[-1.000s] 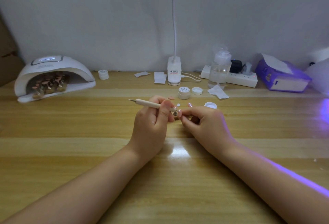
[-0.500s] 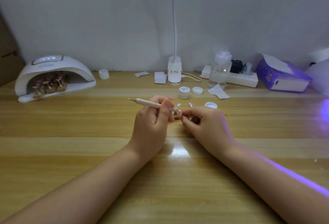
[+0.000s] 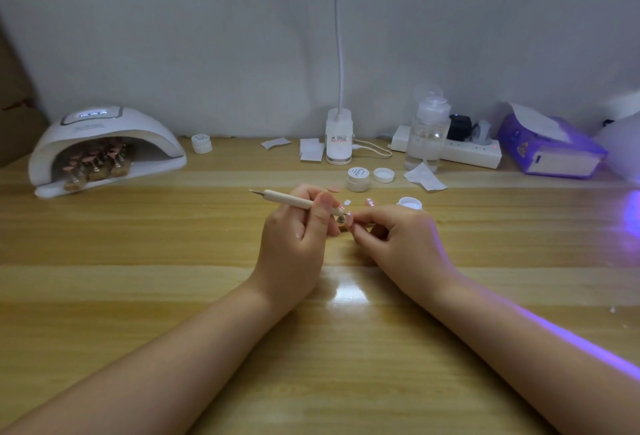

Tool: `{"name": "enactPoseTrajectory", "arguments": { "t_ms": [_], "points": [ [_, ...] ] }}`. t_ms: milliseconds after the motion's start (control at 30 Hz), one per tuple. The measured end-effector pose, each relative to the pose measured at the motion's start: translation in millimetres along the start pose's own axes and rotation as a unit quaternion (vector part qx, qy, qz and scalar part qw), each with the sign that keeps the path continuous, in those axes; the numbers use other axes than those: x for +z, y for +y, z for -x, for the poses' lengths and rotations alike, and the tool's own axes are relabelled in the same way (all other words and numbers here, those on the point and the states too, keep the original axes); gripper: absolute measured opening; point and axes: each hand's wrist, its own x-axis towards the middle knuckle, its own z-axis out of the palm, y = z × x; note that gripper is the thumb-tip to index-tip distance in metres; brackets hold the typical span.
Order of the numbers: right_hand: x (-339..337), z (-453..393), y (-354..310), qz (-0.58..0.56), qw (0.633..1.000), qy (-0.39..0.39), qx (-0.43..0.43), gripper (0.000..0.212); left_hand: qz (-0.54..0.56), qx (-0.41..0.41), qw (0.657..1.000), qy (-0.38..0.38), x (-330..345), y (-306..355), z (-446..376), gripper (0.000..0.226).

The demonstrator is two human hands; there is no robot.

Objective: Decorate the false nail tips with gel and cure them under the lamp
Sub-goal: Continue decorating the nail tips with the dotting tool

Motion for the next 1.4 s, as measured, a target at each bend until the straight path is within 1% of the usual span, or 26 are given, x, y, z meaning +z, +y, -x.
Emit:
{"name": "enactPoseTrajectory", "arguments": {
  "t_ms": [467, 600, 700, 833, 1033, 1200, 1333, 1400],
  "points": [
    [1.6, -0.8, 1.4, -0.005, 1.0, 0.006, -0.013, 0.015, 0.013, 0.005, 1.0, 0.006, 0.2, -0.6, -0.9, 0.019],
    [-0.3, -0.8, 1.5, -0.007, 0.999, 0.038, -0.038, 0.01, 0.05, 0.017, 0.998, 0.036, -0.2, 1.1, -2.6, 0.017],
    [-3.6, -1.7, -1.1, -0.009, 0.995, 0.063, -0.073, 0.007, 0.082, 0.011, 0.994, 0.067, -0.4, 1.4, -4.4, 0.016],
    [-5.9, -1.6, -1.9, -0.035, 0.992, 0.083, -0.09, 0.014, 0.094, -0.006, 0.992, 0.084, -1.3, 0.8, -5.2, 0.016],
    [-4.7, -2.5, -1.5, -0.05, 0.992, 0.089, -0.08, 0.016, 0.094, -0.007, 0.992, 0.086, -0.8, 0.8, -5.0, 0.016],
    [-3.2, -6.9, -1.5, -0.03, 0.993, 0.099, -0.063, 0.008, 0.09, -0.009, 0.992, 0.086, -0.4, 0.0, -5.1, 0.016],
    [0.4, -9.1, -3.2, -0.045, 0.996, 0.075, 0.012, 0.003, 0.087, -0.003, 0.993, 0.083, 0.7, -1.0, -5.1, 0.016],
    [2.1, -10.5, -1.5, -0.038, 0.998, 0.041, 0.042, 0.01, 0.088, 0.001, 0.993, 0.084, 1.0, -1.2, -5.0, 0.015]
  ]
}}
